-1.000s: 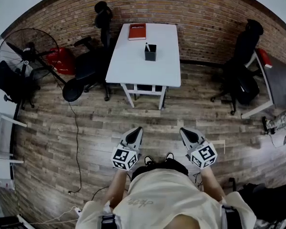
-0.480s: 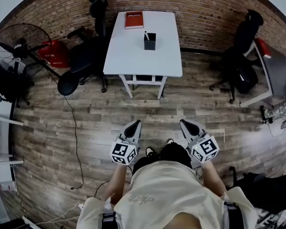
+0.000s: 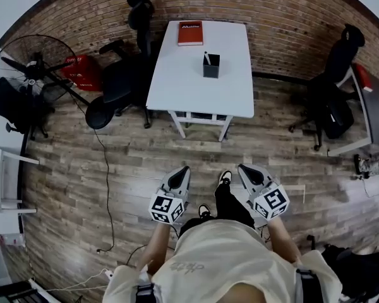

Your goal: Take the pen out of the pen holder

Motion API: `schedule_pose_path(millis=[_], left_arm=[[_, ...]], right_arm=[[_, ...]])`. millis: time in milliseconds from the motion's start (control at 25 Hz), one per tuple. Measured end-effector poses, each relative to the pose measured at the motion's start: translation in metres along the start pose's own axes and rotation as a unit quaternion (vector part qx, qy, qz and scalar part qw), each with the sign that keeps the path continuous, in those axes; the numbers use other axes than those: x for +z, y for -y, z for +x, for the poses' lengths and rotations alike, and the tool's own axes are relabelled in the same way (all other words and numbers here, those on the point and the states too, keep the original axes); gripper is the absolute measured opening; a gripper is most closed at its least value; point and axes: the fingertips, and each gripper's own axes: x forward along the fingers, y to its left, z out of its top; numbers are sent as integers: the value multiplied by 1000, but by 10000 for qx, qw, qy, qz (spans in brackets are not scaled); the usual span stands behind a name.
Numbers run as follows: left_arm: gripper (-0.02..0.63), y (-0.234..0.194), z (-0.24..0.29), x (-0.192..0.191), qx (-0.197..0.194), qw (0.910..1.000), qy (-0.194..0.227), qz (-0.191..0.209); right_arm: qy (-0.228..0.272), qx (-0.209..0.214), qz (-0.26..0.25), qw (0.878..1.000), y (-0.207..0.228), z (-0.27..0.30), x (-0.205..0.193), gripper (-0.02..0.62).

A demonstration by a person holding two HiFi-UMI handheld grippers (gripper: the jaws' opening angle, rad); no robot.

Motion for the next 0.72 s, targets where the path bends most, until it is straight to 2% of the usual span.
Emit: schedule_pose_path(millis=[120,240,400,520,720], left_arm=[[23,-15,20,13,142,9999,-50,41],[21,-28,46,21,155,9997,-196,20],[21,-34,96,25,107,9978,-532,386],[21,-23,136,43,-4,9977,-435,511],[22,-12,185,67,32,9980,-233,579]], right_arm=[[85,197,217,9995,26,25,3,8],[272,334,126,9990,51,50,24,8],[497,365,211,9979,90,71,47,8],[346,485,147,9981,120,80,47,8],[282,666,62,9974,168,96,52,8]])
